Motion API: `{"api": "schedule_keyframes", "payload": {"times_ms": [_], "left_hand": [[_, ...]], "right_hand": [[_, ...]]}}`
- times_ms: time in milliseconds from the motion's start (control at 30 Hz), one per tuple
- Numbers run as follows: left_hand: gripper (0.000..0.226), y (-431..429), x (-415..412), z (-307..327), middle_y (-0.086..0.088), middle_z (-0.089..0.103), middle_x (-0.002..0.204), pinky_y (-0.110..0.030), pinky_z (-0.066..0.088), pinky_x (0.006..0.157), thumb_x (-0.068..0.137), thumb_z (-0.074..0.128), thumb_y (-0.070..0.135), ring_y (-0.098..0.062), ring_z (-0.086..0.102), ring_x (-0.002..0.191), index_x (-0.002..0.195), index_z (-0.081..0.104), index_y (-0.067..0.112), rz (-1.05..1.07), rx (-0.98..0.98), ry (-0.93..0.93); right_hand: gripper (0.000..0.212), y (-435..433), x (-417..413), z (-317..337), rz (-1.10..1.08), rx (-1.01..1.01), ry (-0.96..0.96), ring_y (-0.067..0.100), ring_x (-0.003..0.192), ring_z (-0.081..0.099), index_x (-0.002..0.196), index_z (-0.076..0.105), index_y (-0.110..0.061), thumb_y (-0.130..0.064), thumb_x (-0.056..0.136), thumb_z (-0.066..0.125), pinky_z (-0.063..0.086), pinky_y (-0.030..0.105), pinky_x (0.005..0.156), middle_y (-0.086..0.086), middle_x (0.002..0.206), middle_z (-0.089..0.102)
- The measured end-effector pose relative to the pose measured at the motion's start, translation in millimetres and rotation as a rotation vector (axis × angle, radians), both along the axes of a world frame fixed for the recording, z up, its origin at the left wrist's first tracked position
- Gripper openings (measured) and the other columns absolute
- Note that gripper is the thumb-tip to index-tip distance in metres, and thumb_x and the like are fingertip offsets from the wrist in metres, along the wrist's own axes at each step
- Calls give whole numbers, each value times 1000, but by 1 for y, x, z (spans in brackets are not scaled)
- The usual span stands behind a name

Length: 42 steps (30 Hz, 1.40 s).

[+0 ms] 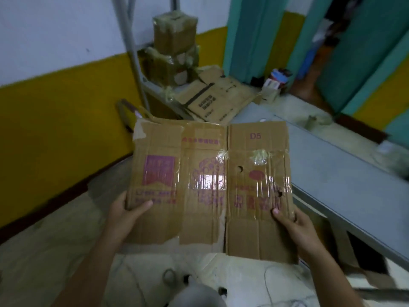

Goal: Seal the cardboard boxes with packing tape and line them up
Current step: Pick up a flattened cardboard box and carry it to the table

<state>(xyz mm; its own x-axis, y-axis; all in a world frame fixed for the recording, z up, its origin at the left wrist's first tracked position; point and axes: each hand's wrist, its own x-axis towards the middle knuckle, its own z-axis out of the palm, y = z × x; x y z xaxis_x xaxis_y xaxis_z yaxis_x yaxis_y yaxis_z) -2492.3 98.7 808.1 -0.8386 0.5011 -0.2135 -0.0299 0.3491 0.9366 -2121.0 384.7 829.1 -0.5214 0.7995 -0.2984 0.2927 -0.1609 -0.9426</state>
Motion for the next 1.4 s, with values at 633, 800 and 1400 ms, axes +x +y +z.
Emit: {"api": "schedule_keyframes", "payload": {"times_ms": [633, 800, 1400], "left_hand": [[58, 320, 123, 45, 15, 79, 109, -33, 59, 79, 70, 92, 41, -3, 74, 96, 123, 69, 40, -302, 30, 75], [50, 377, 160, 60, 26, 76, 109, -16, 57, 70, 81, 92, 28, 6, 72, 95, 123, 68, 38, -366, 43, 92], [48, 554, 161, 35, 17, 80, 108, -27, 61, 83, 80, 93, 32, -3, 76, 97, 124, 72, 34, -640, 51, -24]], "right_hand": [[22, 203, 188, -2, -354, -6, 101, 21, 91, 79, 109, 78, -32, -39, 88, 77, 62, 24, 64, 1, 102, 81], [22, 242, 227, 6, -399, -5, 94, 19, 84, 79, 107, 78, -33, -40, 86, 78, 60, 23, 59, 2, 98, 81], [24, 297, 254, 2, -686, -43, 29, 33, 95, 78, 114, 76, -19, -30, 92, 77, 60, 54, 90, 10, 104, 80]]}}
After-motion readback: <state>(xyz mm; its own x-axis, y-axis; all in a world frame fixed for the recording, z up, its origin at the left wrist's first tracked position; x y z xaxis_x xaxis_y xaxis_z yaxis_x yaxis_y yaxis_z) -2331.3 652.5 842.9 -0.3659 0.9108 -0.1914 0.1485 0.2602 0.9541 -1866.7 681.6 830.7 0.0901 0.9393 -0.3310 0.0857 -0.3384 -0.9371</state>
